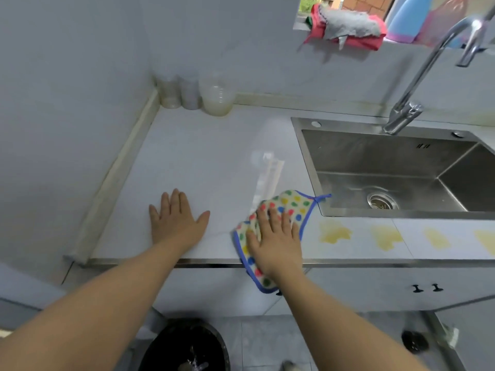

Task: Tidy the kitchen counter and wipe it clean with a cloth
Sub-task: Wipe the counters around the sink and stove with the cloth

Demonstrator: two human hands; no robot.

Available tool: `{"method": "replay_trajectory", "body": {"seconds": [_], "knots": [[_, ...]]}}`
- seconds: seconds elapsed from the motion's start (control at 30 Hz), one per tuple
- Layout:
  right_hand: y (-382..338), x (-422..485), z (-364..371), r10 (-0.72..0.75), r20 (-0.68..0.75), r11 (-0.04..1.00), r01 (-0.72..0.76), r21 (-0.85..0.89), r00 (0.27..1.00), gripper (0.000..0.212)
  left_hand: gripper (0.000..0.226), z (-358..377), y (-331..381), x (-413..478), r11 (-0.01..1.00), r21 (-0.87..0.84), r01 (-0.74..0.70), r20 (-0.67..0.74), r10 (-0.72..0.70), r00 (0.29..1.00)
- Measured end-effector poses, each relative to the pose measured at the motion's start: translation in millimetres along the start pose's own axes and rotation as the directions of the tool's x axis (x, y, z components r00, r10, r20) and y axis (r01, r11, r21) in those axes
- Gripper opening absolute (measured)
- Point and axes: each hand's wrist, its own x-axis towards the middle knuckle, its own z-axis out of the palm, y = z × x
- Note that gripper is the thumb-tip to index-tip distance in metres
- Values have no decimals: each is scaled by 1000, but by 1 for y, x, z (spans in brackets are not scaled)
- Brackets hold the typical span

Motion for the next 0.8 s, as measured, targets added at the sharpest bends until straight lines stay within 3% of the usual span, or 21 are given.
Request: {"method": "replay_trajectory", "body": {"seconds": [0.07,0.2,0.27,0.33,0.4,0.5,0.7,0.8], "knots": [[25,3,-5,15,-18,999,-15,-29,1000,60,73,5,2,-4,999,44,-13,-29,15,999],[77,3,-19,297,-86,954,-298,4,951,61,58,4,4,-5,986,130,-105,-62,113,992],[76,2,-19,371,-91,929,-369,36,924,62,55,2,21,-7,958,195,-208,-56,223,973],[60,4,-16,334,-71,942,-332,38,940,64,54,6,58,-16,907,223,-356,-29,371,928],[49,5,-7,205,-57,979,-205,13,977,64,55,16,99,-27,865,179,-468,7,475,880],[80,7,-14,135,-51,989,-138,-47,989,66,55,27,133,-31,872,147,-466,-36,476,879],[142,4,-32,438,-116,899,-434,52,892,61,54,29,136,-35,892,127,-434,-61,444,894],[117,5,-25,345,-112,939,-342,44,932,72,54,26,140,-37,898,127,-421,-67,431,900]]}}
